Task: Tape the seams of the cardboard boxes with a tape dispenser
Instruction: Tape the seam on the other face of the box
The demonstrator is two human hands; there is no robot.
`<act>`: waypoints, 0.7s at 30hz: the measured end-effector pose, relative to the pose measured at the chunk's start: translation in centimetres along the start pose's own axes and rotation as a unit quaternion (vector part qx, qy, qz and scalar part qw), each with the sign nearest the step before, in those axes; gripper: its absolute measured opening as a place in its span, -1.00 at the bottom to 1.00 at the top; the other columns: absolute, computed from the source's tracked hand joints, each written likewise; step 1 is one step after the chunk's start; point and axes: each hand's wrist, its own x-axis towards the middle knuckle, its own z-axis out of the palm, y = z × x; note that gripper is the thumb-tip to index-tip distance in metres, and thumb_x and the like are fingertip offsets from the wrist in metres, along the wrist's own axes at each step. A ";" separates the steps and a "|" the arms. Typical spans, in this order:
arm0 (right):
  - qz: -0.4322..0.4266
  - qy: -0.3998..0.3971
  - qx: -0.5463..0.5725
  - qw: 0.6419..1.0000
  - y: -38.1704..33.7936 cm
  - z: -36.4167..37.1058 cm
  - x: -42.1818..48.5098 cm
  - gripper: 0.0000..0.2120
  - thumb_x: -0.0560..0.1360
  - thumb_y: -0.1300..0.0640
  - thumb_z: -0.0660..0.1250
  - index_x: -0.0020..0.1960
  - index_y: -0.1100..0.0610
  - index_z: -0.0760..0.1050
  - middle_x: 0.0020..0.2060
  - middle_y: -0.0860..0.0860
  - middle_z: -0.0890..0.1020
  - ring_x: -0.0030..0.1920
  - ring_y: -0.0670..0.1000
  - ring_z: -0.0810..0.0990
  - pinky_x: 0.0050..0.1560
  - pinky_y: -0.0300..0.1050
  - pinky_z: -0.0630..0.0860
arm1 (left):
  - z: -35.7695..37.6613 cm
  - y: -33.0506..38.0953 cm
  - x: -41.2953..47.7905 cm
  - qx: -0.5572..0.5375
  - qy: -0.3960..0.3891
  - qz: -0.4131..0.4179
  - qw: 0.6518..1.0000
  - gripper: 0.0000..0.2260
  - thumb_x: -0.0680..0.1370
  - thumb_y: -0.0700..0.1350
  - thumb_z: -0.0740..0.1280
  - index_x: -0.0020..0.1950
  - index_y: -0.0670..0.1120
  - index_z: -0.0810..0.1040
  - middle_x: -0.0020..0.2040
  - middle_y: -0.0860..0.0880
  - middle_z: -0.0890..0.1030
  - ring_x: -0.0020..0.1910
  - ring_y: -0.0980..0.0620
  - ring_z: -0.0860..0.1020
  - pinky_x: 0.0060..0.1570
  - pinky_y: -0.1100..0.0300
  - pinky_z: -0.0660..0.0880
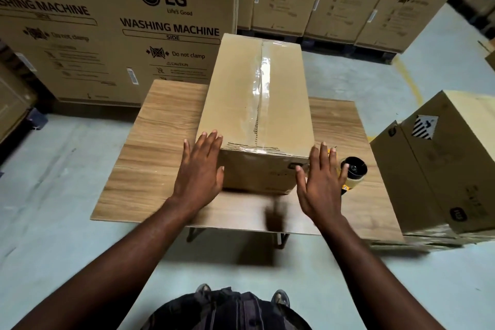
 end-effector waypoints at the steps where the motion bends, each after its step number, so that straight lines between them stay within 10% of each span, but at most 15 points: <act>1: 0.012 0.004 0.018 1.000 -0.9 -0.2 0.2 -0.33 0.63 -0.18 0.04 0.60 0.20 0.19 0.64 0.14 0.09 0.63 0.18 0.02 0.56 0.34 -0.09 | 0.0 1.0 0.2 0.003 0.005 0.005 1.000 -0.32 0.54 -0.03 0.32 0.61 -0.11 0.15 0.62 -0.09 0.16 0.58 -0.11 0.16 0.52 -0.29 0.02; 8: -0.107 -0.030 0.025 0.993 -3.1 0.4 0.7 -0.31 0.66 -0.22 -0.04 0.66 0.16 0.03 0.66 0.06 -0.02 0.65 0.06 -0.08 0.59 0.23 -0.12 | 0.9 3.1 0.5 -0.018 -0.024 0.068 0.997 -0.34 0.55 0.00 0.33 0.61 0.08 0.16 0.62 0.03 0.18 0.58 -0.01 0.17 0.47 -0.34 -0.08; 15: 0.069 -0.026 0.209 0.975 1.9 -1.2 3.1 -0.26 0.63 -0.24 -0.08 0.62 0.24 0.12 0.61 0.19 0.21 0.62 0.15 0.11 0.60 0.13 0.00 | -0.9 -0.4 1.4 -0.222 0.085 -0.094 0.967 -0.58 0.62 0.11 0.18 0.39 -0.04 0.55 0.44 -0.02 0.49 0.44 -0.01 0.41 0.54 -0.22 0.05; 21: 0.132 -0.145 0.377 0.906 0.0 -2.3 9.3 -0.27 0.67 -0.20 0.18 0.60 0.28 0.11 0.56 0.22 0.30 0.53 0.19 0.30 0.43 -0.01 0.30 | -1.0 0.2 7.5 -0.313 -0.011 -0.268 0.911 -0.34 0.60 0.06 0.35 0.61 -0.10 0.17 0.54 -0.15 0.32 0.49 -0.16 0.32 0.39 0.05 0.29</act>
